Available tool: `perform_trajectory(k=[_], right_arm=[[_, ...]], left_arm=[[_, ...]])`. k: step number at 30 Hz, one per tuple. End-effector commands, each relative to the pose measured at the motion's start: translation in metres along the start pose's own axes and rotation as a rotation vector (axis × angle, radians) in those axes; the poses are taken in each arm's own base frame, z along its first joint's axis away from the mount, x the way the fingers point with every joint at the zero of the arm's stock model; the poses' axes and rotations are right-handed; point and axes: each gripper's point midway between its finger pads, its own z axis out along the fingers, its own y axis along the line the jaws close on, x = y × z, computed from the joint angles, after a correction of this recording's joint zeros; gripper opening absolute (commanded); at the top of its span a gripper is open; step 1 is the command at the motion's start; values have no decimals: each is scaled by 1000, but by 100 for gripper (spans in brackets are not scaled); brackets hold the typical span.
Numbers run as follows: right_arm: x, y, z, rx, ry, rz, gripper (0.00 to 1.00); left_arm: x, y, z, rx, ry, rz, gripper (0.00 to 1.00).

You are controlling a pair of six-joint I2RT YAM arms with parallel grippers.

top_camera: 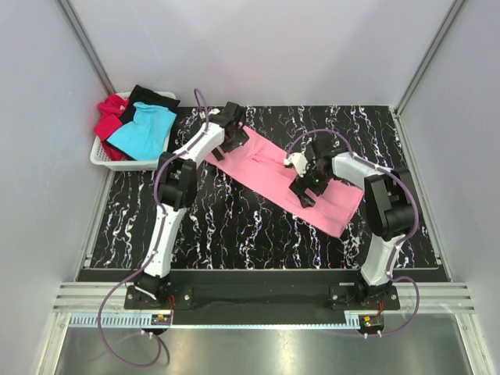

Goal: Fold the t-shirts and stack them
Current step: Fold the tshirt

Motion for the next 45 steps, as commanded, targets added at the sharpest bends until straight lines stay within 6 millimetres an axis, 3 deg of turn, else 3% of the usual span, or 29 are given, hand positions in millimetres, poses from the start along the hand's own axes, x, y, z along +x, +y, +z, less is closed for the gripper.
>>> perform_trajectory(k=[1,2,6,11,17,22,28,39,45], right_arm=[[36,74,-1,-179,186,242,100],[33,84,-1,-177,211,300,100],[22,118,0,-202,232,417,100],[-16,137,8,-180,187,586,100],[-5,174,31,-168,290,684,100],[-31,192,37,-174,183,817,100],[-48,186,41,-127,128,842,100],[-40,174,39,-48,162,812,100],[-51,171,29,-46,142,807,100]], left_arm=[[17,-15,33,80,77,127,99],[10,-31,28,131,65,137,99],[18,-60,35,261,88,207,98],[25,-79,29,336,89,236,98],[58,-110,22,474,153,284,99],[69,-119,20,531,164,342,99],[64,-122,21,541,137,352,99],[38,-115,27,545,107,350,99],[36,-130,17,635,113,349,99]])
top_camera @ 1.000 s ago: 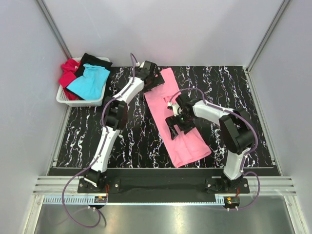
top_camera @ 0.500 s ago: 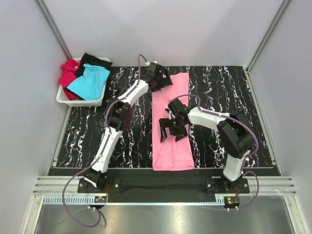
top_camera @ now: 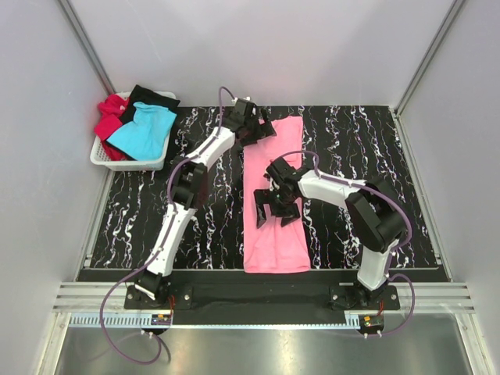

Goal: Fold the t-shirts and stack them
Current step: Fold the tshirt

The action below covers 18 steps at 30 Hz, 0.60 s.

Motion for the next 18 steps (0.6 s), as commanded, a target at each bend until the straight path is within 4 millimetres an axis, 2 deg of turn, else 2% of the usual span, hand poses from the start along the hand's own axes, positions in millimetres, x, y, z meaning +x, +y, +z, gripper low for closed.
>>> perform_trajectory(k=[1,2,3,4,5,6,7,9,10,11,13,15,16,17,18], right_arm=[[-10,-5,-3,67,-29,-31,100],[-17,-2,-11,70,-58,-39,100],[-22,1,-21,74,-81,-46,100],[-40,14,-41,56,-154,-76,100],[-50,18,-54,64,-200,-93,100],[-56,22,-68,74,-229,-104,100],[-77,37,-97,60,-315,-129,100],[-92,42,-127,96,-390,-152,100],[-105,55,-155,73,-467,-195,100],[-109,62,-168,56,-501,-228,100],[-119,72,-202,41,-608,-266,100],[-132,65,-227,95,-724,-242,100],[-129,58,-240,110,-775,-211,100],[-134,45,-250,164,-835,-158,100],[-139,32,-261,199,-894,-91,100]], left_arm=[[3,6,11,53,28,11,99],[-3,-2,5,84,23,11,99],[-17,-18,-8,122,-6,26,99],[-29,-29,-18,146,-35,41,99],[-41,-41,-31,169,-65,61,99],[-64,-62,-59,205,-122,99,99],[-79,-76,-78,230,-165,121,99],[-102,-89,-110,256,-223,149,99],[-118,-105,-145,290,-270,163,99],[-125,-108,-160,306,-284,170,99],[-130,-116,-201,317,-309,187,99],[-126,-114,-226,306,-308,220,99],[-111,-99,-222,271,-264,217,99],[-112,-107,-253,289,-286,241,99],[-100,-101,-257,275,-250,242,99]])
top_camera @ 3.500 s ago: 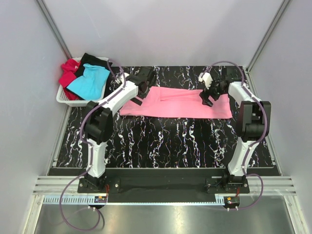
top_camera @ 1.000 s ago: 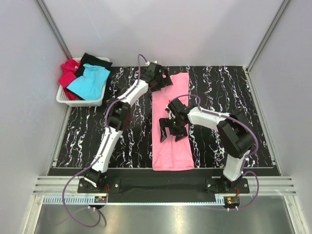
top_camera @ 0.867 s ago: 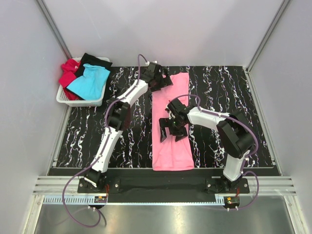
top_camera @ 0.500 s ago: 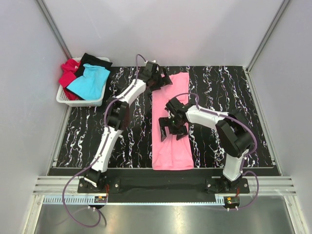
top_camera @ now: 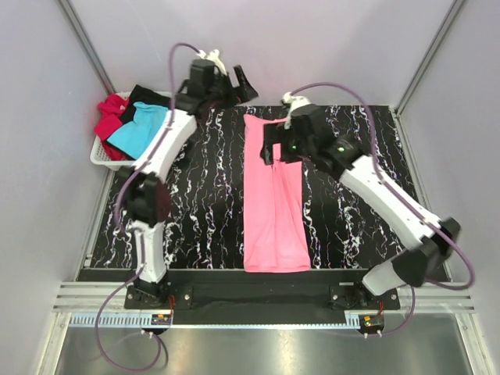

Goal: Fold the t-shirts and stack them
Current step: Fold the tshirt

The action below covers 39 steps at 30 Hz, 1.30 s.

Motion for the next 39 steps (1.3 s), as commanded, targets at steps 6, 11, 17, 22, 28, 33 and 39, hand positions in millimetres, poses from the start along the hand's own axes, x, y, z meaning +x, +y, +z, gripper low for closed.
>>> perform_trajectory(k=[6,11,17,22,28,33,39], right_arm=[[-5,-103,-24,187,-125,253,100],[1,-144,28,162,-26,279,94],[-48,-161,116,104,-67,230,88],[-50,-190,187,35,-30,345,72],[-20,-210,232,-21,52,420,100],[16,-213,258,-43,130,463,100],[29,-219,273,-43,152,464,100]], left_arm=[[55,-1,-108,-19,107,16,99],[96,25,-99,-85,175,-80,97],[112,34,-34,-54,212,-208,82],[122,54,26,-44,245,-239,74],[128,75,68,-67,249,-288,79],[149,95,93,-79,260,-342,79],[157,107,109,-93,260,-376,80]])
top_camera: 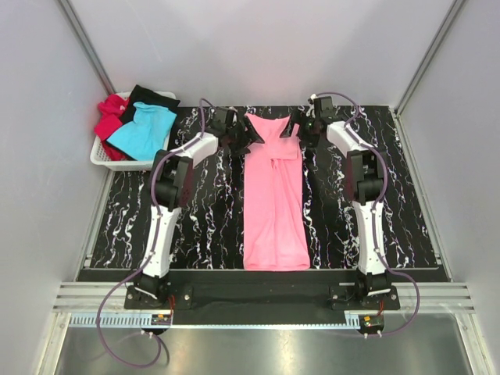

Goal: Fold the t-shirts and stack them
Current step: Fold the tshirt

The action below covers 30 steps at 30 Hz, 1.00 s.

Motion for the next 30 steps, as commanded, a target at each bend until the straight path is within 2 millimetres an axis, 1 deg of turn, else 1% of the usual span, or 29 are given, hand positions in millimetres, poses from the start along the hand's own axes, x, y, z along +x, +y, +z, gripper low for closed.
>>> perform_trajectory(k=[1,4,5,6,7,8,9,10,11,12,14,15,16,17,18,19,20,21,22,23,25,26,27,28,29,30], right_arm=[[4,3,16,-33,16,-7,100],[0,-4,26,-29,10,-11,100],[-1,-7,29,-26,10,-8,100],[-5,-10,34,-30,2,-9,100],[-9,-13,35,-29,-5,-6,100],[-10,-16,37,-25,-2,-1,100],[-19,-13,39,-32,-19,-12,100],[-25,-16,39,-28,-27,-14,100],[-25,-17,37,-18,-17,-12,100],[-37,-11,33,-27,-44,-39,100],[-45,-11,22,-4,-61,-63,100],[-57,-4,8,2,-87,-110,100],[-64,-6,0,37,-109,-130,100],[-66,-5,-12,58,-102,-146,100],[-81,7,-34,65,-137,-191,100],[-88,8,-48,97,-157,-204,100],[-89,11,-62,118,-152,-209,100],[-99,23,-87,124,-184,-231,100],[-99,31,-99,116,-185,-242,100],[-99,43,-122,105,-198,-249,100],[-94,52,-143,99,-201,-231,100],[-89,54,-151,99,-197,-213,100],[-76,56,-165,103,-183,-163,100],[-65,57,-171,95,-162,-133,100],[-53,59,-175,82,-140,-107,100],[-26,57,-184,74,-91,-52,100]], left_arm=[[-11,-1,13,26,-23,-24,80],[-22,5,15,8,-51,-39,80],[-24,10,18,2,-51,-52,80],[-27,8,19,6,-54,-53,80],[-30,8,20,4,-57,-54,80],[-31,13,23,-6,-58,-53,80],[-35,8,22,0,-64,-44,80],[-37,7,22,5,-68,-36,80],[-36,9,23,4,-59,-35,80],[-40,5,22,12,-62,-27,80],[-42,2,18,24,-51,-7,80],[-49,-7,12,43,-60,10,80],[-53,-9,6,52,-63,39,81],[-56,-17,0,80,-54,61,81],[-65,-35,-17,110,-70,91,82],[-71,-42,-27,125,-77,117,82],[-73,-52,-39,139,-73,161,84],[-78,-62,-51,156,-87,190,85],[-85,-84,-78,190,-117,246,86],[-82,-87,-88,184,-111,264,87],[-77,-93,-111,170,-113,287,88],[-79,-106,-139,165,-148,297,88],[-59,-84,-139,119,-100,265,88],[-46,-80,-146,102,-84,257,88],[-41,-90,-176,96,-125,255,88],[-9,-57,-168,25,-57,212,88]])
